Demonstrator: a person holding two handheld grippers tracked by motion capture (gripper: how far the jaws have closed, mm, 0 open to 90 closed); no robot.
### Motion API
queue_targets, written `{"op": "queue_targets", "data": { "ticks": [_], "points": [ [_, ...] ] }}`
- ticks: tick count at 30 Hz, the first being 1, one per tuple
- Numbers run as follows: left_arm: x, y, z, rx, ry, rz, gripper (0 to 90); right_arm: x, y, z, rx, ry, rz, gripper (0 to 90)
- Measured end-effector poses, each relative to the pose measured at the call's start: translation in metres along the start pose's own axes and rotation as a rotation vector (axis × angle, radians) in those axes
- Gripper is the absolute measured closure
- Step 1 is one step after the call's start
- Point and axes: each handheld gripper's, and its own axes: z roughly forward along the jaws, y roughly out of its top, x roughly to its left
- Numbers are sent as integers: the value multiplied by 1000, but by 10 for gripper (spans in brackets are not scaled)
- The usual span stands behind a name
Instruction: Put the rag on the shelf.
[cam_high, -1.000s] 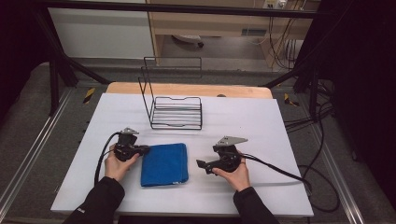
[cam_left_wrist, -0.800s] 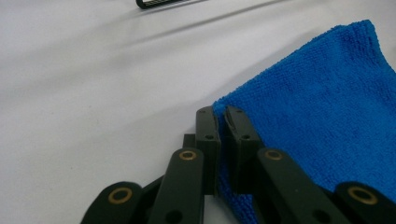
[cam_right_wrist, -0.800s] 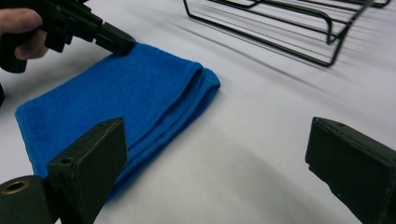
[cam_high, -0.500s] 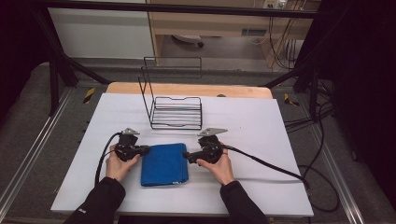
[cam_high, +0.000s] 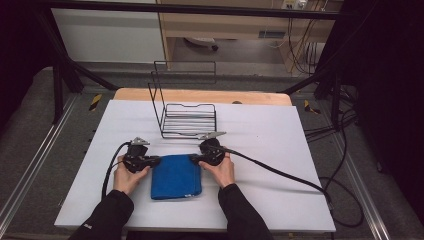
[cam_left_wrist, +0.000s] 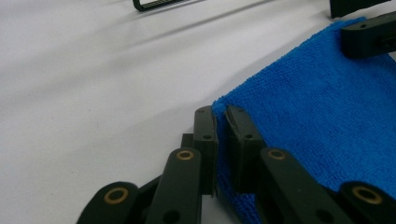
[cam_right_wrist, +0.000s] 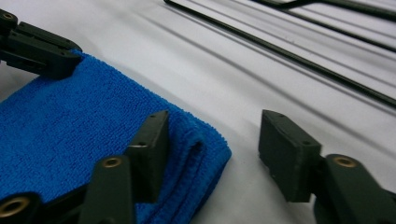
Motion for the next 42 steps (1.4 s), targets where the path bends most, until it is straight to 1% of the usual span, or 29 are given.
{"op": "queue_targets", "data": {
  "ticks": [1, 2, 3, 4, 7, 8, 9, 12, 14, 16, 20, 21, 23, 24, 27, 32, 39, 42],
  "points": [
    [0, 0, 0, -1, 1, 4, 824, 0, -1, 1, 0, 3, 2, 486],
    [0, 0, 0, 0, 0, 5, 824, 1, -1, 1, 0, 12, 7, 536],
    [0, 0, 0, -1, 1, 7, 823, 2, -1, 0, 2, 14, 9, 557],
    [0, 0, 0, -1, 2, 10, 823, 2, -1, 0, 2, 14, 9, 557],
    [-1, 0, 0, 0, 8, 27, 822, 3, -1, 0, 9, 26, 17, 633],
    [-1, 0, 0, -1, 9, 28, 822, 4, -2, 0, 14, 41, 28, 693],
    [-1, 0, 0, -1, 9, 28, 822, 4, -2, 0, 14, 41, 28, 693],
    [-1, 0, 0, -1, 8, 25, 821, 7, -2, 1, 30, 54, 44, 779],
    [-1, -1, 0, -8, 4, 13, 821, 8, -2, 2, 31, 59, 56, 807],
    [0, -2, 0, -12, -1, 3, 821, 8, -2, 2, 31, 60, 58, 811],
    [-1, -1, 0, -11, 2, 20, 824, 7, -2, 2, 37, 65, 80, 827],
    [0, -1, -1, -11, -2, 14, 829, 7, -1, 2, 37, 64, 86, 828],
    [2, -1, -1, -13, -14, 15, 840, 7, -1, 2, 39, 65, 94, 829],
    [2, -1, -1, -14, -19, 5, 843, 7, -1, 2, 39, 66, 94, 829],
    [4, -1, -2, -16, -34, -9, 850, 7, -1, 2, 40, 67, 97, 829],
    [4, 0, -6, -34, -31, -8, 858, 8, 0, 0, 38, 69, 103, 832],
    [1, 1, -14, -63, -31, 3, 857, 10, 1, -6, 24, 66, 88, 831],
    [-1, 2, -17, -71, -24, 15, 857, 11, 1, -9, 8, 68, 75, 831]
  ]
}}
